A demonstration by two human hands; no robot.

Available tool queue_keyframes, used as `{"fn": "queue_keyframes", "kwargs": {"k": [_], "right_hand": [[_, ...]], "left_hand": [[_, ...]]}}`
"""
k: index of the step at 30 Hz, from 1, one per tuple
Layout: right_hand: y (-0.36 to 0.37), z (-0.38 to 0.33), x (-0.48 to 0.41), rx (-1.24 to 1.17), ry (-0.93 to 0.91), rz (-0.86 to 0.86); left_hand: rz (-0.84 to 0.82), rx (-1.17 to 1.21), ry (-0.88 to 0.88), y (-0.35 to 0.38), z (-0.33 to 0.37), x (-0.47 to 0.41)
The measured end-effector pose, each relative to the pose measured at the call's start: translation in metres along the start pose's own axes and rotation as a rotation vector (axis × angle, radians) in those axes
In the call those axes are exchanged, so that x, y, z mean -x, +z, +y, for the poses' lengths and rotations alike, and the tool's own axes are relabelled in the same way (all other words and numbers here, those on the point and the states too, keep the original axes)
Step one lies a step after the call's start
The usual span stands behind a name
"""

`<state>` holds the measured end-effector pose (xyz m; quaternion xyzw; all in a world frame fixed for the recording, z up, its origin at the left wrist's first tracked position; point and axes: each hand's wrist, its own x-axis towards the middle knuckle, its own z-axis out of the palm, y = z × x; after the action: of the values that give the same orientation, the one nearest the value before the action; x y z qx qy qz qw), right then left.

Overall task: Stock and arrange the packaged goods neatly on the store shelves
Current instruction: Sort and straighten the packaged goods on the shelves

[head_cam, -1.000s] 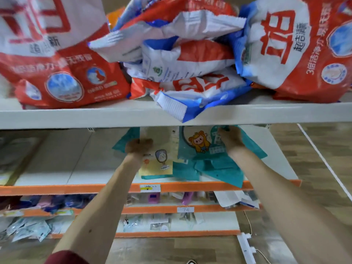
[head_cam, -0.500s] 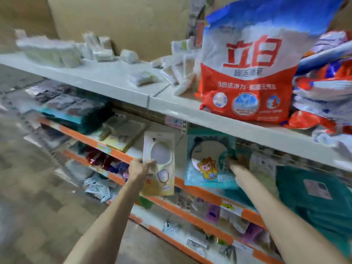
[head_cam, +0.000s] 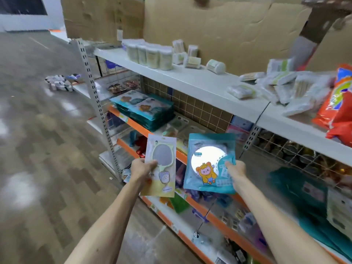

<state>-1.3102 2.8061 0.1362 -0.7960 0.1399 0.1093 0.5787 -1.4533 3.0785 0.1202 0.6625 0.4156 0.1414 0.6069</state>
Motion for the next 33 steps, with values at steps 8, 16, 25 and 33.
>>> {"fn": "queue_keyframes", "kwargs": {"k": [8,16,25,33], "right_hand": [[0.058,-0.022,-0.004,0.024,-0.042,-0.001],[0.109,-0.030,-0.067,0.001,0.015,0.047],[0.125,-0.069,-0.127,-0.068,0.015,0.236],[0.091,-0.068,-0.139,-0.145,0.004,0.303]], "left_hand": [[-0.004,0.044,-0.018,-0.028,0.001,-0.041],[-0.081,-0.028,0.020,-0.010,0.030,-0.120],[-0.208,-0.236,0.099,0.043,0.087,-0.213],[-0.327,-0.333,0.080,0.106,0.105,-0.245]]}}
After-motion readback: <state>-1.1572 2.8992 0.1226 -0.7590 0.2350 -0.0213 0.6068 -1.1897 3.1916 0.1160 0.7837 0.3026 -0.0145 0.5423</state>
